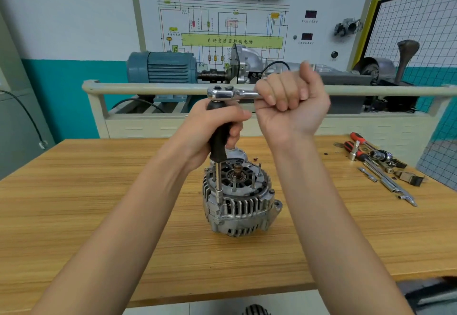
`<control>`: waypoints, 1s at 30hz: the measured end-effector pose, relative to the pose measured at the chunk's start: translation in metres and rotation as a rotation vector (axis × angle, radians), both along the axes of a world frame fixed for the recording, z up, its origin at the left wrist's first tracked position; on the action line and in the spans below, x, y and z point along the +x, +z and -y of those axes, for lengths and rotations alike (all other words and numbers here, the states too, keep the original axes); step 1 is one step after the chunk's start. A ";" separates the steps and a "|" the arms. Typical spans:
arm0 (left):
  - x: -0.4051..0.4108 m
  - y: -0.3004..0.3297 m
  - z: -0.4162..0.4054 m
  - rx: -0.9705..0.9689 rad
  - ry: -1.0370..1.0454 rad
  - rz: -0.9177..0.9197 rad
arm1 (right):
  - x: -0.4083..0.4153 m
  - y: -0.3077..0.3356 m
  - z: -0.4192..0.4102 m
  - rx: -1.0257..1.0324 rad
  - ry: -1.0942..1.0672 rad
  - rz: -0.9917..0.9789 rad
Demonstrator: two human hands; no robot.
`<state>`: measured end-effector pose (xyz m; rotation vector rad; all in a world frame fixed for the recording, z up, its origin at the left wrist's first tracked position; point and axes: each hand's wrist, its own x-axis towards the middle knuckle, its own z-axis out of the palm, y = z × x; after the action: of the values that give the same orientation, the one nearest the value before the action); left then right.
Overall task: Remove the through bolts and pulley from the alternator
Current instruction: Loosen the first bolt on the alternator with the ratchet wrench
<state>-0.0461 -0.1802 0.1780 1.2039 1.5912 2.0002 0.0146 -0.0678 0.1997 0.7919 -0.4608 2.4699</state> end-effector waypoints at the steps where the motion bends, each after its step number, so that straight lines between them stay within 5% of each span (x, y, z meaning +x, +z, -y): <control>1: 0.001 0.000 -0.001 0.000 -0.013 -0.003 | -0.006 0.000 -0.005 -0.085 0.107 0.037; 4: 0.006 0.000 -0.008 -0.020 -0.002 0.056 | -0.015 0.000 -0.010 -0.199 0.176 0.070; 8: 0.007 -0.001 -0.011 0.007 0.105 0.095 | -0.004 -0.002 -0.001 -0.122 0.010 0.018; 15: 0.014 -0.001 -0.022 0.031 0.449 0.092 | 0.012 -0.013 0.051 0.266 -0.781 -0.262; 17: 0.014 -0.003 -0.022 0.031 0.451 0.066 | 0.014 -0.017 0.057 0.292 -0.853 -0.283; 21: 0.011 -0.003 -0.014 0.038 0.279 0.051 | 0.012 -0.008 0.031 0.217 -0.560 -0.268; 27: 0.004 0.000 -0.007 0.063 0.040 0.034 | -0.006 -0.001 -0.007 -0.095 0.109 0.000; 30: 0.006 0.000 -0.009 0.046 -0.065 0.042 | -0.011 -0.001 -0.010 -0.185 0.167 0.033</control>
<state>-0.0405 -0.1709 0.1779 1.2069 1.4747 2.0176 0.0036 -0.0576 0.1989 0.7416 -0.1796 2.6360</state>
